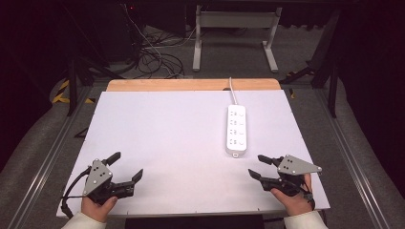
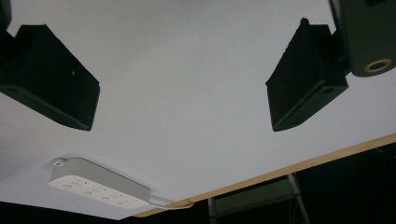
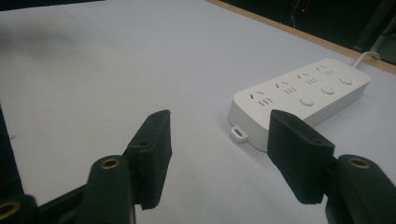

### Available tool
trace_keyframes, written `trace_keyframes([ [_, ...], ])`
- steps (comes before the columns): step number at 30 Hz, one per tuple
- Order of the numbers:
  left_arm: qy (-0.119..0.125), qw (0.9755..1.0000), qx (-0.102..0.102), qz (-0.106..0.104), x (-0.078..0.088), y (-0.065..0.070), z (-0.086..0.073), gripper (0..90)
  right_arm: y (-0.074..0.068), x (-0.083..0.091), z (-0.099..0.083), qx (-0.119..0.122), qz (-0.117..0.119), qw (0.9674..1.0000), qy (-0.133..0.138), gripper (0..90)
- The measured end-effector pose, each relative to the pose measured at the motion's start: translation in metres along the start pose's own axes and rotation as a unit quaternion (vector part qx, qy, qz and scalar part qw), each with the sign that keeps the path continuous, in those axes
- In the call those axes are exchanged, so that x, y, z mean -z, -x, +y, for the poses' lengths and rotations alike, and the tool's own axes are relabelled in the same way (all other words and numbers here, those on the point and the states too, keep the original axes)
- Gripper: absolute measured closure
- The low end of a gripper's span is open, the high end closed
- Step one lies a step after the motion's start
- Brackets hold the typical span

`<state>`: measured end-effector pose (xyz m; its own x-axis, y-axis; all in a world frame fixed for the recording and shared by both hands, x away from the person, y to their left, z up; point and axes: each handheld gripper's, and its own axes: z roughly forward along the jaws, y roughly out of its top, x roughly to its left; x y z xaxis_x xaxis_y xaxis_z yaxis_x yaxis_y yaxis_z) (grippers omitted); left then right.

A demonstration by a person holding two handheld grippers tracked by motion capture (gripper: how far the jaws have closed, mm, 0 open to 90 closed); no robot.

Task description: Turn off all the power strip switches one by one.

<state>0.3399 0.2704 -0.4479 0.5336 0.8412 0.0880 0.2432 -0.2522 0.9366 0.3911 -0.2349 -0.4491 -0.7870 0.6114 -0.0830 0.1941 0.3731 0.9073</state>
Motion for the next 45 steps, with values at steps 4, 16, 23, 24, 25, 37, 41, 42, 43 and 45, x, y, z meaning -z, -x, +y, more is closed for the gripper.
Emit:
trace_keyframes([
  [4, -0.004, 0.9999, -0.008, 0.008, 0.0, 0.0, 0.0, 10.4, -0.001, 0.0, 0.001, 0.002, -0.003, 1.0, -0.003, 41.1],
  [16, -0.004, 0.9998, -0.012, 0.014, 0.0, 0.001, 0.0, 10.3, 0.007, -0.002, 0.02, 0.004, 0.006, 0.9997, -0.025, 47.2],
  [23, -0.005, 0.9998, -0.012, 0.015, 0.0, 0.001, 0.0, 10.4, 0.016, -0.008, 0.036, -0.008, 0.013, 0.999, -0.042, 46.1],
  [24, -0.005, 0.9998, -0.012, 0.015, 0.0, 0.001, 0.0, 10.4, 0.016, -0.01, 0.038, -0.007, 0.013, 0.9988, -0.046, 46.1],
  [25, -0.006, 0.9998, -0.013, 0.014, 0.0, 0.001, 0.0, 10.4, 0.016, -0.012, 0.039, -0.006, 0.014, 0.9987, -0.049, 46.1],
  [37, -0.006, 0.9998, -0.013, 0.015, 0.0, 0.001, 0.0, 10.4, 0.028, -0.028, 0.06, -0.004, 0.0, 0.998, -0.063, 47.4],
  [41, -0.006, 0.9998, -0.013, 0.015, 0.0, 0.0, 0.0, 10.4, 0.031, -0.028, 0.061, -0.003, -0.005, 0.9983, -0.058, 52.4],
  [42, -0.006, 0.9998, -0.014, 0.015, 0.0, 0.0, 0.0, 10.4, 0.032, -0.029, 0.061, 0.0, -0.003, 0.9982, -0.059, 57.2],
  [43, -0.007, 0.9998, -0.014, 0.015, 0.0, 0.0, 0.0, 10.4, 0.032, -0.029, 0.061, 0.003, 0.001, 0.9982, -0.06, 62.1],
  [45, -0.006, 0.9997, -0.015, 0.015, 0.0, 0.001, 0.0, 10.4, 0.033, -0.03, 0.063, 0.015, 0.005, 0.9975, -0.069, 75.0],
])
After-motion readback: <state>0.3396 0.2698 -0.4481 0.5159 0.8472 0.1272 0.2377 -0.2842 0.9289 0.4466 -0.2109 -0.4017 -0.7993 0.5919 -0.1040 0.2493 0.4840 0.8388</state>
